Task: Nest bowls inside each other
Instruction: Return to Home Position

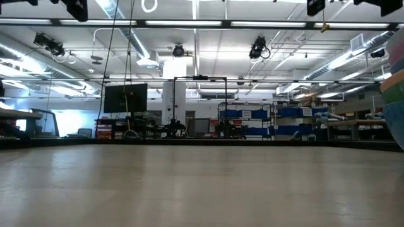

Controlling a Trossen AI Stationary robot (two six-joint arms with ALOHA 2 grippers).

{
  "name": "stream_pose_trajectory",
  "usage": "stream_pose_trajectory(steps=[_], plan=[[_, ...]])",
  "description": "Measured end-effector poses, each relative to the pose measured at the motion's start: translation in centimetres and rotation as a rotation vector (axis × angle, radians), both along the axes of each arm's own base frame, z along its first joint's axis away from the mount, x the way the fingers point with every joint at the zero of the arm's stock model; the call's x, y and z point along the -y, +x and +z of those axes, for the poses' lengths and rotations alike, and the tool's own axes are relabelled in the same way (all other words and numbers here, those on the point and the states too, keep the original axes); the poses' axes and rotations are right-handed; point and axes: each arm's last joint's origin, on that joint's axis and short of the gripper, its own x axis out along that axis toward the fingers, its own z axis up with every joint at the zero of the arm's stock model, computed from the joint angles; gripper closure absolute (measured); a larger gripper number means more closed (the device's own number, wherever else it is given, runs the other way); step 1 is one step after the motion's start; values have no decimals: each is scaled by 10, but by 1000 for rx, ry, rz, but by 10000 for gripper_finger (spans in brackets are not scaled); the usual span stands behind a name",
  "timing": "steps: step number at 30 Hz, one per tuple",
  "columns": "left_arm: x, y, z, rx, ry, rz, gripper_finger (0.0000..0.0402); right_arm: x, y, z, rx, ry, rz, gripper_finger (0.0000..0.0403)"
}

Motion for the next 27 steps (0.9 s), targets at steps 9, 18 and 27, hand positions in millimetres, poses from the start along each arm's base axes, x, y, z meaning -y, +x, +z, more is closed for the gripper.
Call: stream_pose_trajectory(steps=[9,18,27], plan=[[0,-23,-13,82,-5,-3,362,-18,-54,4,201,-40,3,275],[0,-31,-21,114,-24,-5,362,-32,-96,-1,292,-53,-5,275],[0,-17,-45,46,-16,4,362,-27,-81,-36,217,-22,-21,275]])
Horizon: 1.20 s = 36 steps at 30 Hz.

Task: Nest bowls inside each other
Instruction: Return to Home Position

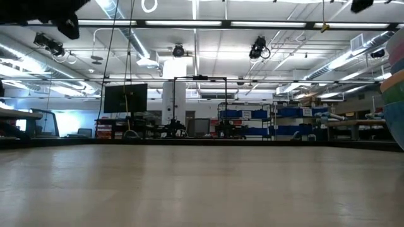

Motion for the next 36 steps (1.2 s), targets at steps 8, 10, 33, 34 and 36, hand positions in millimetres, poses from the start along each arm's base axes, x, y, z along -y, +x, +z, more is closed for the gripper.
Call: stream_pose_trajectory(steps=[8,10,33,34,36], plan=[[-1,19,-40,-50,33,34,362,11,31,-59,-108,-4,-15,275],[-2,23,-51,-62,34,59,362,12,36,-72,-148,4,-12,275],[-6,32,-87,-175,19,190,362,18,50,-120,-286,59,-37,275],[-6,32,-87,-175,19,190,362,18,50,-120,-287,61,-36,275],[-6,32,-87,-177,27,191,362,18,50,-120,-287,62,-36,275]])
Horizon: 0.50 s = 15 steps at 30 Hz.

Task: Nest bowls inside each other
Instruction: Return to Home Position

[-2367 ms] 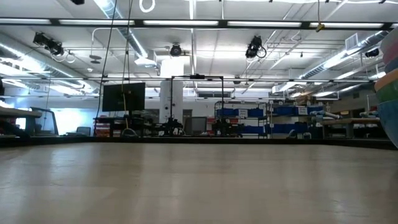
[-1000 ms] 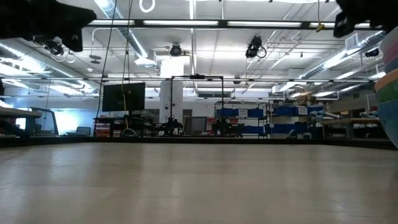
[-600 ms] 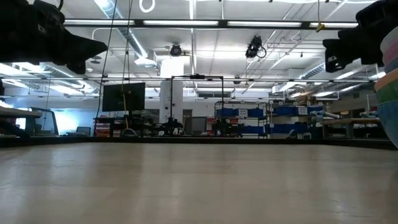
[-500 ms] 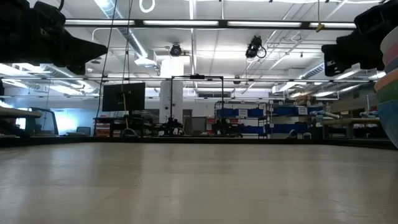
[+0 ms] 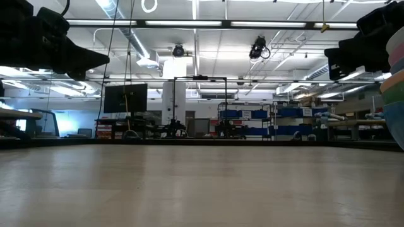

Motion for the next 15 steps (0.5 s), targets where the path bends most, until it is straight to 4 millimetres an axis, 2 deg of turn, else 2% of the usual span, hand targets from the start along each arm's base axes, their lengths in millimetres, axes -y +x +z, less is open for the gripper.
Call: stream_pose_trajectory(steps=[15], plan=[[0,0,0,2,-7,0,362,0,0,0,1,0,1,275]])
